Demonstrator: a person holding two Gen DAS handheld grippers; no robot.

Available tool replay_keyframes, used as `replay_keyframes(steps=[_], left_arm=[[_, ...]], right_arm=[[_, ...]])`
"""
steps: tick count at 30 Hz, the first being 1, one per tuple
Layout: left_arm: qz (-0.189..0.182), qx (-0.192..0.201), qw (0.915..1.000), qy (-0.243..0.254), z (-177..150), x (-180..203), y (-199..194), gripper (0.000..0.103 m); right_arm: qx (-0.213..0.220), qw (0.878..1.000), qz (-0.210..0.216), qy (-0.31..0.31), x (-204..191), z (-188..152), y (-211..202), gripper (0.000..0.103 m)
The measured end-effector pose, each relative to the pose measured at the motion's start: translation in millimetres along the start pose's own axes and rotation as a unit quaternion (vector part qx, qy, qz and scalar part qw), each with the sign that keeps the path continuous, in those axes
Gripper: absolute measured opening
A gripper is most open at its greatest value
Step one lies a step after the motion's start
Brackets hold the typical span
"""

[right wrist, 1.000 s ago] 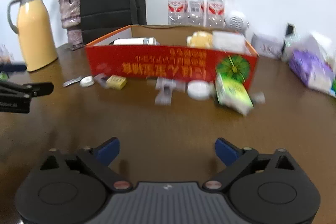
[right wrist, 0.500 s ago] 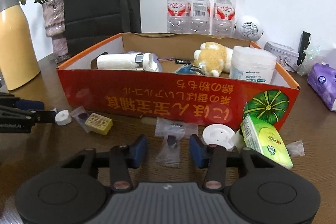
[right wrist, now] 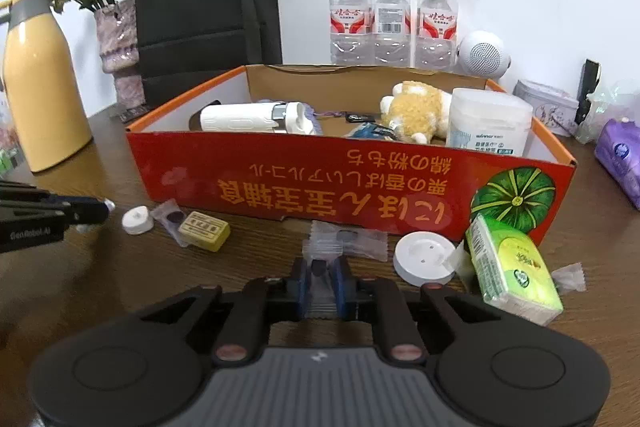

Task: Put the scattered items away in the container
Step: 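Carry the sachet and clear packet over the cardboard box and open both tools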

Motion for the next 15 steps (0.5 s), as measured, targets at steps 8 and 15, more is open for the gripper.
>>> replay_keyframes(steps=[8,15], left_arm=[[-0.029,0.086,0.9926,-0.081,-8,45,-106,0.010],[-0.112,0.035,0.9885,-0.095,-73,115,-143,0.011]], right_arm=[[0.064,0.997,-0.029,-0.011,-13,-13,-72,0.009],[0.127,0.992,0.006,-0.012,-40,-73,-157,0.009]])
Point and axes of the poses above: each gripper's, at about its wrist camera, not at the fingertips, and y roughly the way its jaws point, x to its right, z to its top, the point moved 10 cm from there along y, roughly the way its jaws point, and after that the axes turned 7 degrees about -x, right-handed, at the moved point
